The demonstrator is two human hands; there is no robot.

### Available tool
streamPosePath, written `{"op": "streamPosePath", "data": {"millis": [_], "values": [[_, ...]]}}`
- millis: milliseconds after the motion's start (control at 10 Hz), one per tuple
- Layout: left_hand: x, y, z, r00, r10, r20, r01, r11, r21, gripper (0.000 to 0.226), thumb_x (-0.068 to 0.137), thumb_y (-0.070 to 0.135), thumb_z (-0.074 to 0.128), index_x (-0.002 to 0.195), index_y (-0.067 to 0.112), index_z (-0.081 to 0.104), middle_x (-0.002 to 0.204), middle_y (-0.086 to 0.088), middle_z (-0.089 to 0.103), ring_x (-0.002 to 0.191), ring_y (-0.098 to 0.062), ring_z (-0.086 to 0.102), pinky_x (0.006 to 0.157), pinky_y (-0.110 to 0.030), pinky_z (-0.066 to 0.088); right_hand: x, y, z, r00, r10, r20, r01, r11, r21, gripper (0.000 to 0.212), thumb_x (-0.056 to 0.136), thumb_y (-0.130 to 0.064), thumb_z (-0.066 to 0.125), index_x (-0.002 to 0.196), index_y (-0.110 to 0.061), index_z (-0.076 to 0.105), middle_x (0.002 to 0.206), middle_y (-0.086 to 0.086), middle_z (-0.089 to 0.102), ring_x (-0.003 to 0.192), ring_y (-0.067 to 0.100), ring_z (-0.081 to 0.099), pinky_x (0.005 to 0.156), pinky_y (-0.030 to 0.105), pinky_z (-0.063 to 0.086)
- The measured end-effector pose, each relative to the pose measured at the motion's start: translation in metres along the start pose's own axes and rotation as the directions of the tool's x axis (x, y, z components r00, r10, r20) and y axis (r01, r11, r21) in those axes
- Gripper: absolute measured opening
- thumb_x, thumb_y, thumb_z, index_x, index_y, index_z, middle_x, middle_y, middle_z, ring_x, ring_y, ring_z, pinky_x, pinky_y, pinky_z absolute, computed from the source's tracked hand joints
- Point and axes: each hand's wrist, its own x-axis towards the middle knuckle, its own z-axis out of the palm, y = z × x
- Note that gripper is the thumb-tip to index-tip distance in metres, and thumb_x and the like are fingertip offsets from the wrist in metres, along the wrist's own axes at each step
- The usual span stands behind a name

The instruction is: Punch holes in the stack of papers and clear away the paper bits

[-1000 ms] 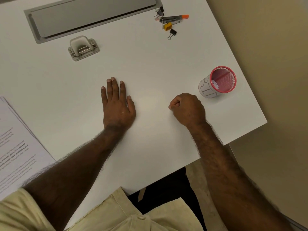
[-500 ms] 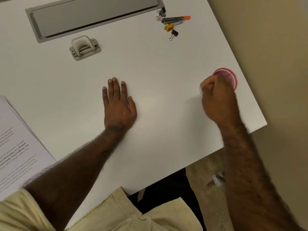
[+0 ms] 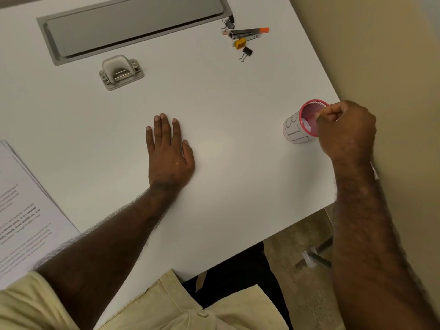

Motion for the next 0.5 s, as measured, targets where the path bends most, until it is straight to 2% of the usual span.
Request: {"op": "streamPosePath", "data": {"millis": [100,200,300,400,500], "values": [[0.000,0.001,-0.002,1.000,-0.005,0.017,0.005,1.000,-0.006,0.065,0.107,0.028,0.036,0.166,0.002,0.028,0.175,-0.025,0.016,0.166,-0.037,0.008,0.135,-0.054,0.004,0.000,-0.002,-0.002,0.999,0.013,-0.042,-0.011,0.999,0.030,0.010,0.091,-0.028,0.075,0.095,-0.018,0.075,0.086,-0.004,0.072,0.077,0.014,0.064,0.078,0.027,0.048],[-0.001,0.001,-0.004,1.000,0.000,0.028,0.000,1.000,-0.016,0.065,0.107,0.029,0.035,0.165,0.001,0.029,0.175,-0.026,0.016,0.166,-0.038,0.009,0.135,-0.055,0.005,-0.004,-0.005,-0.003,0.998,-0.040,-0.050,0.042,0.998,0.047,0.019,0.094,-0.014,0.062,0.104,-0.016,0.078,0.100,0.002,0.078,0.087,0.018,0.069,0.082,0.029,0.054],[0.002,0.002,-0.009,0.997,-0.005,0.077,0.006,1.000,-0.016,0.065,0.108,0.028,0.034,0.166,0.001,0.026,0.175,-0.026,0.013,0.166,-0.038,0.006,0.135,-0.054,0.003,-0.012,-0.013,-0.004,0.994,-0.101,-0.030,0.102,0.994,0.040,0.026,0.098,-0.013,0.058,0.114,-0.015,0.078,0.115,0.005,0.078,0.102,0.024,0.071,0.090,0.035,0.059],[0.001,0.003,-0.014,0.991,-0.020,0.134,0.021,1.000,-0.005,0.063,0.112,0.029,0.032,0.168,0.002,0.020,0.177,-0.024,0.006,0.166,-0.036,0.000,0.135,-0.054,0.000,-0.022,-0.022,-0.004,0.988,-0.153,-0.019,0.154,0.983,0.102,0.021,0.099,-0.015,0.062,0.113,-0.015,0.077,0.114,0.003,0.077,0.101,0.020,0.071,0.095,0.038,0.060],[-0.014,0.004,-0.024,0.979,0.044,0.198,-0.050,0.998,0.023,0.063,0.114,0.031,0.031,0.169,0.002,0.017,0.177,-0.023,0.004,0.167,-0.035,-0.001,0.135,-0.054,0.000,-0.039,-0.034,0.000,0.974,-0.227,-0.012,0.225,0.957,0.182,0.018,0.098,-0.017,0.070,0.113,-0.011,0.077,0.112,0.004,0.076,0.099,0.019,0.070,0.094,0.031,0.057]]}}
